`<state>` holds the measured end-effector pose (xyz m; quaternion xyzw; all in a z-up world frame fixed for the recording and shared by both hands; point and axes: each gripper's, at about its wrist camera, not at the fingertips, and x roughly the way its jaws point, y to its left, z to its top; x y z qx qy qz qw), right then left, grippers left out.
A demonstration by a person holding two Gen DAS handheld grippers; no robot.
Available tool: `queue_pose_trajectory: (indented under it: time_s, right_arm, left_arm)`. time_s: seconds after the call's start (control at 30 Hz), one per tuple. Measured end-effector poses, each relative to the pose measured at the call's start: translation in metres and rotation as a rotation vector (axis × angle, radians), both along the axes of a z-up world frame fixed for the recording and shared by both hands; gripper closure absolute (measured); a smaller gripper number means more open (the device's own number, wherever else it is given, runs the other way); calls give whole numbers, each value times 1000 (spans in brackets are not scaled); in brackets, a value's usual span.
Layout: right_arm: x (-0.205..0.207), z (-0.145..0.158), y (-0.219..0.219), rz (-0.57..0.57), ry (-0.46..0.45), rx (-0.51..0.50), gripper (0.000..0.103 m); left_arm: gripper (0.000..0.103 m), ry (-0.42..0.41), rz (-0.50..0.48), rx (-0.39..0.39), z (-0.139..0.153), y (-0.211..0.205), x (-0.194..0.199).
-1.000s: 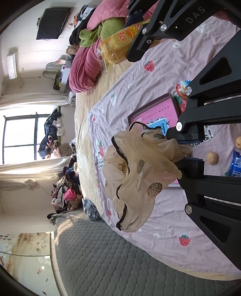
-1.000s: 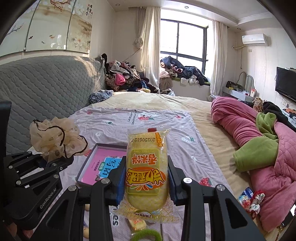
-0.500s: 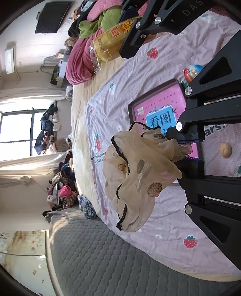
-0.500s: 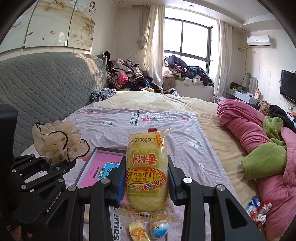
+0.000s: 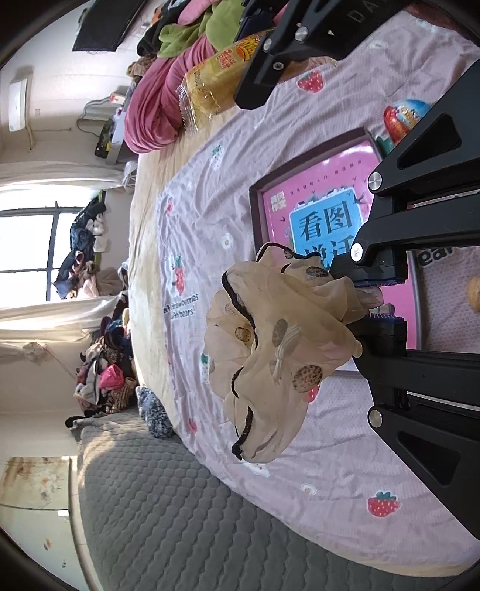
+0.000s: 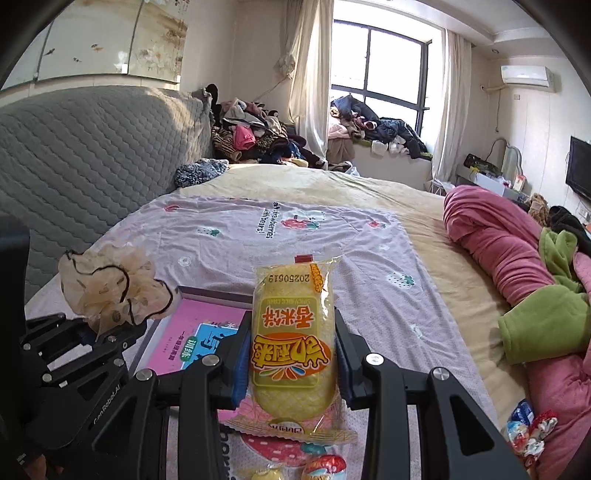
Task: Organize objects
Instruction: 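Lift and carry puff in left tool while right tool carries bread over tray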
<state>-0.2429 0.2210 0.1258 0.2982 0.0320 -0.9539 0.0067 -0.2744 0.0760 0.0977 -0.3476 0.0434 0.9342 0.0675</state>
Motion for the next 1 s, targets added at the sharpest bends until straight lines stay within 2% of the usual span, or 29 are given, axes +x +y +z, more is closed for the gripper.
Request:
queue_pose_trajectory:
  time_s: [0.43, 0.67, 1.0]
  right_arm:
    - [-56, -47, 6, 39, -118, -45, 65]
    - [-87, -81, -4, 60, -204, -18, 65]
    - [-145, -130, 7, 38, -334, -9, 65]
  left_arm:
    - [91, -70, 7, 8, -38, -7, -49]
    - [90, -137, 11, 24, -66, -15, -84]
    - [90, -235, -3, 44, -105, 1, -132]
